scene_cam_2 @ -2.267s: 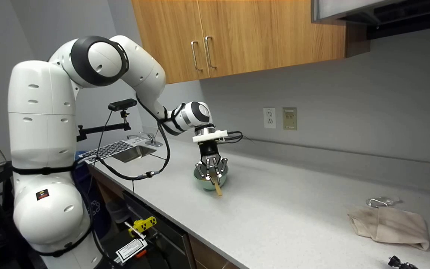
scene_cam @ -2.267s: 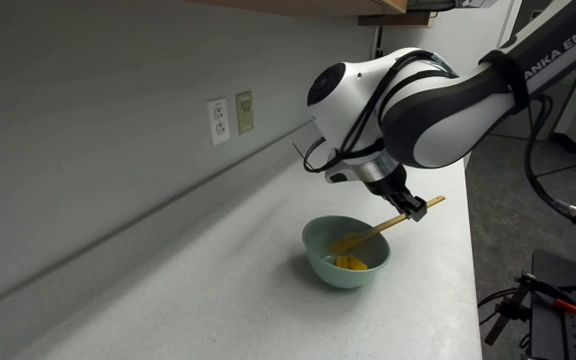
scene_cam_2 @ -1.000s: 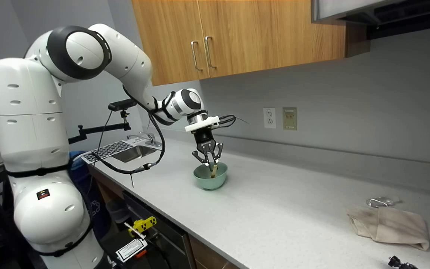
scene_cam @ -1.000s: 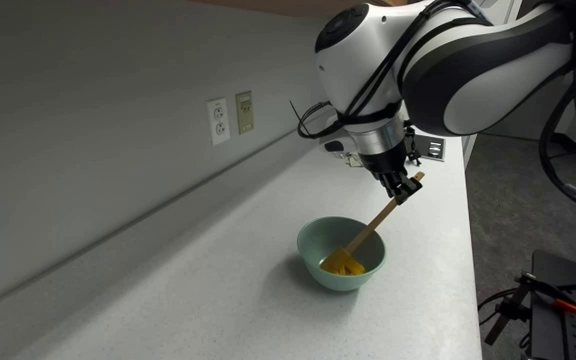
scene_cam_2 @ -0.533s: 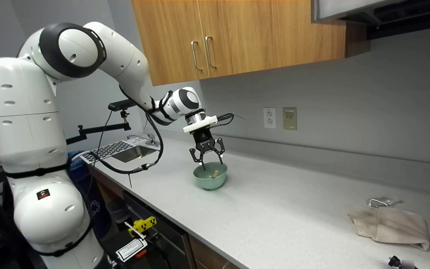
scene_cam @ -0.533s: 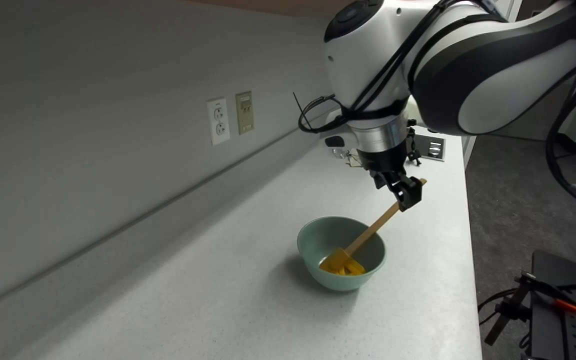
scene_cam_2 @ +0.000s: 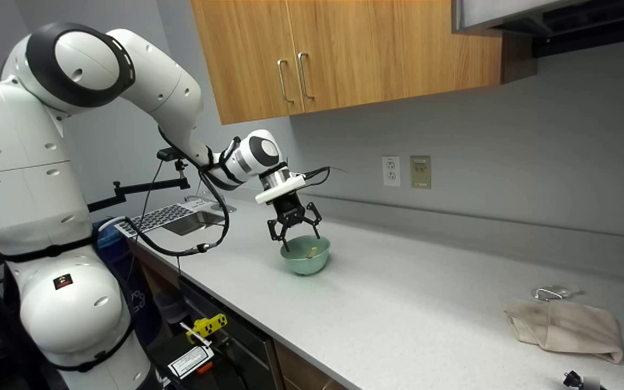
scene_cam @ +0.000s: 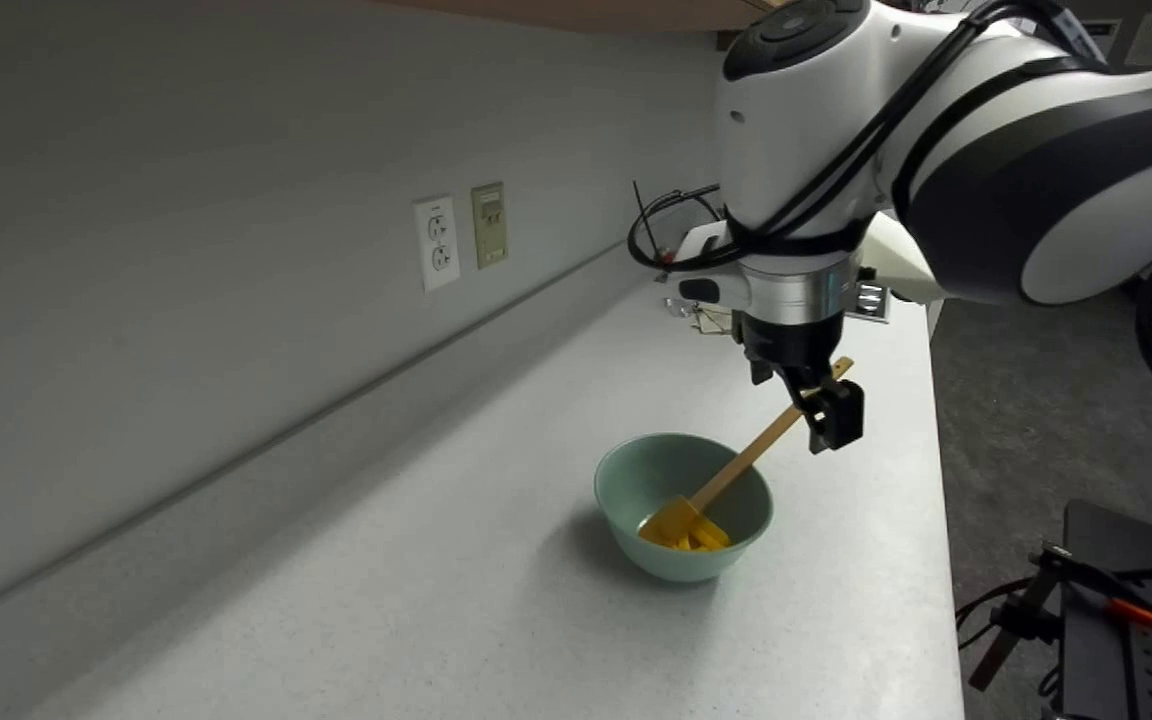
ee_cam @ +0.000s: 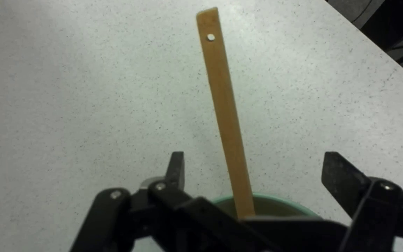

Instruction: Use the spatula to stir the contents in the bowl

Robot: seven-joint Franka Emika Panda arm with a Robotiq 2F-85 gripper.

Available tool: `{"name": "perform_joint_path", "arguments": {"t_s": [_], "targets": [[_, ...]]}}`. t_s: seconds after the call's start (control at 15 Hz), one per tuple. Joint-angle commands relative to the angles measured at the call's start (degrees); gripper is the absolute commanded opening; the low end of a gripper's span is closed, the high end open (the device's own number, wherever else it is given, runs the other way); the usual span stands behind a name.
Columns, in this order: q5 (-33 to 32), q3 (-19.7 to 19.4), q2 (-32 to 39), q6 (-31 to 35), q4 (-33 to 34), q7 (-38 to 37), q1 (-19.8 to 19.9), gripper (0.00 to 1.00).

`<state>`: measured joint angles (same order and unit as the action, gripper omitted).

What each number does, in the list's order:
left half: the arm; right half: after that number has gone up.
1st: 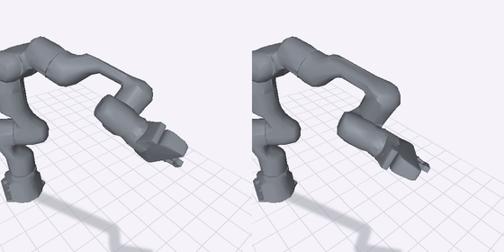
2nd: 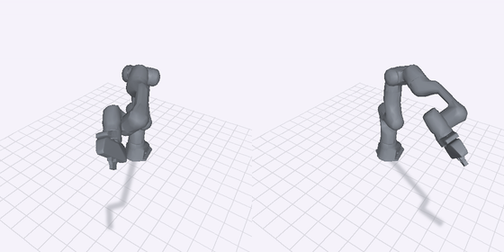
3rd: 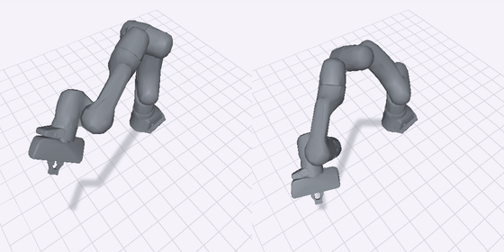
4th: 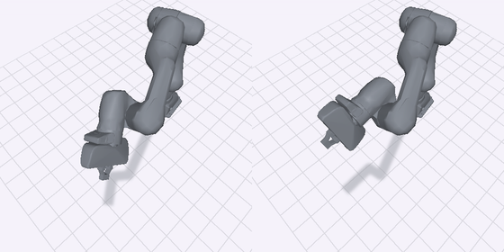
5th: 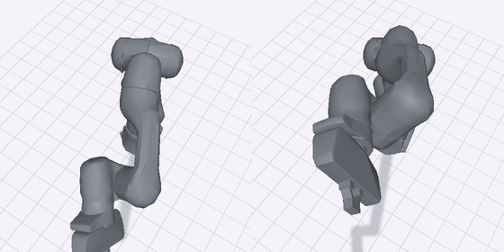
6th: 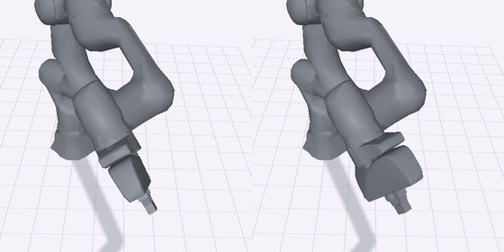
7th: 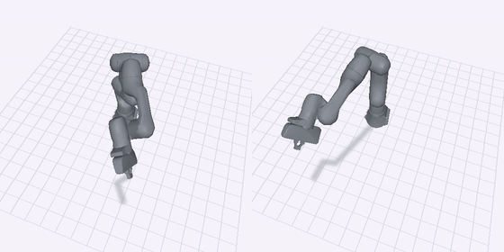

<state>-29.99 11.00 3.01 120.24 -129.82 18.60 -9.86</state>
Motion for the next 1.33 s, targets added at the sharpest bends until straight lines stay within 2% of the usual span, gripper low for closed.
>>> {"name": "perform_joint_path", "arguments": {"t_s": [0.0,0.4,0.6,0.67,0.73,0.8,0.87,0.93,1.07,1.27], "targets": [[-0.8,-0.3,-7.3,9.3,-10.0,-6.4,-0.1,1.0],[-3.8,-0.1,-19.7,24.6,-26.7,-20.5,0.8,1.0],[-8.6,1.5,-26.5,28.8,-33.3,-27.9,2.3,1.0],[-10.9,2.9,-22.4,28.0,-27.5,-30.8,3.4,1.0],[-13.2,3.7,-24.3,29.0,-28.7,-33.5,4.1,1.0],[-16.4,2.1,-25.0,29.5,-28.6,-37.4,2.7,1.0],[-19.1,2.3,-25.5,30.4,-28.3,-40.3,3.0,1.0],[-14.1,2.6,-23.4,28.3,-27.8,-34.9,2.6,1.0],[-16.6,2.6,-24.1,28.9,-27.6,-38.1,2.6,1.0],[-16.9,2.6,-24.3,29.0,-27.6,-38.6,2.7,1.0]]}}
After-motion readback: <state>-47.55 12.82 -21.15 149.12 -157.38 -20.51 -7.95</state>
